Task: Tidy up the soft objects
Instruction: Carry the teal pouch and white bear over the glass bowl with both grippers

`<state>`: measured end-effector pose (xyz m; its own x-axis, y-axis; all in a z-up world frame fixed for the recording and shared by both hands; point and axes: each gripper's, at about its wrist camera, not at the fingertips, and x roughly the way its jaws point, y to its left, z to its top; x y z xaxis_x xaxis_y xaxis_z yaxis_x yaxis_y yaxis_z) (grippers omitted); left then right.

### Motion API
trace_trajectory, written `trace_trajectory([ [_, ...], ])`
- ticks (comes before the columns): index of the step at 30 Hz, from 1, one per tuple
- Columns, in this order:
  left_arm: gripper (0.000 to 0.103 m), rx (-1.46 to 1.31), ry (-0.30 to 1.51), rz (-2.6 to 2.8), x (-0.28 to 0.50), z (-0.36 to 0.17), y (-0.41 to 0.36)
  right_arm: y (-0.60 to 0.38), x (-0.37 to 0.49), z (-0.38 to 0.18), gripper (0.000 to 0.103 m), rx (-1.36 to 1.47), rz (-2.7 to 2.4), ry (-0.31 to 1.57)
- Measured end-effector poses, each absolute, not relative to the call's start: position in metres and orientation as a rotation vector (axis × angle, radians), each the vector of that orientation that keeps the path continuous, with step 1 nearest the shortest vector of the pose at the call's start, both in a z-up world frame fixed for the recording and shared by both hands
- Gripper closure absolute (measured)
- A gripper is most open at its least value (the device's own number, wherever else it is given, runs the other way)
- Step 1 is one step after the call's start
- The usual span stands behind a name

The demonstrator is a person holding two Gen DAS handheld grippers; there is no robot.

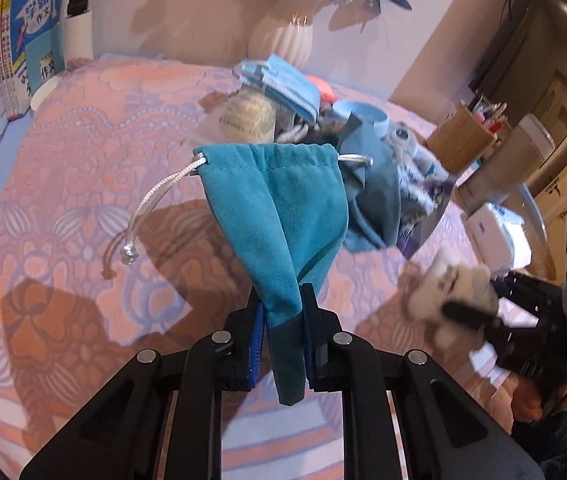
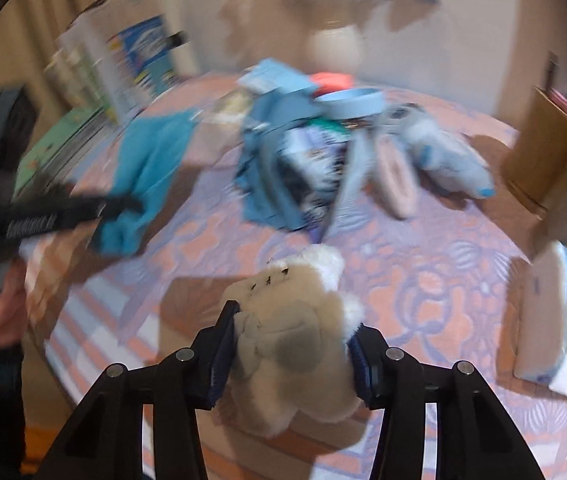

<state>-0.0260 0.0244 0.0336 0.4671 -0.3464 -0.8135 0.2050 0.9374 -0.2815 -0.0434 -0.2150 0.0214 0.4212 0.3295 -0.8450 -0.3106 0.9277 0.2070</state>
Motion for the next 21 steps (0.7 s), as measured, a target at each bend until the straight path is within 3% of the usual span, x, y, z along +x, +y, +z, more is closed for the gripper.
trace_trajectory([
  [5,0.086,-0.159,1.048,-0.33,-0.026,0.018,0.017,-0.232,-0.04,0.004,0.053,0.164,0.39,1.108],
  [7,0.084,-0.171,1.049,-0.324,-0.024,0.016,0.016,-0.235,-0.041,0.004,0.043,0.172,0.387,1.11],
  [9,0.076,-0.171,1.056,-0.31,-0.022,0.012,0.014,-0.232,-0.045,0.005,0.041,0.146,0.38,1.113],
  [15,0.072,-0.122,1.037,-0.275,-0.024,0.01,0.001,-0.214,-0.051,0.001,0.031,0.071,0.353,1.103],
  [17,0.073,-0.099,1.023,-0.265,-0.026,0.01,-0.003,-0.211,-0.048,0.0,0.037,0.057,0.331,1.091],
  [18,0.083,-0.088,1.015,-0.261,-0.027,0.01,-0.004,-0.211,-0.047,0.001,0.049,0.041,0.314,1.086],
  [21,0.093,-0.111,1.005,-0.261,-0.03,0.012,-0.003,-0.216,-0.047,0.005,0.055,0.085,0.333,1.077],
])
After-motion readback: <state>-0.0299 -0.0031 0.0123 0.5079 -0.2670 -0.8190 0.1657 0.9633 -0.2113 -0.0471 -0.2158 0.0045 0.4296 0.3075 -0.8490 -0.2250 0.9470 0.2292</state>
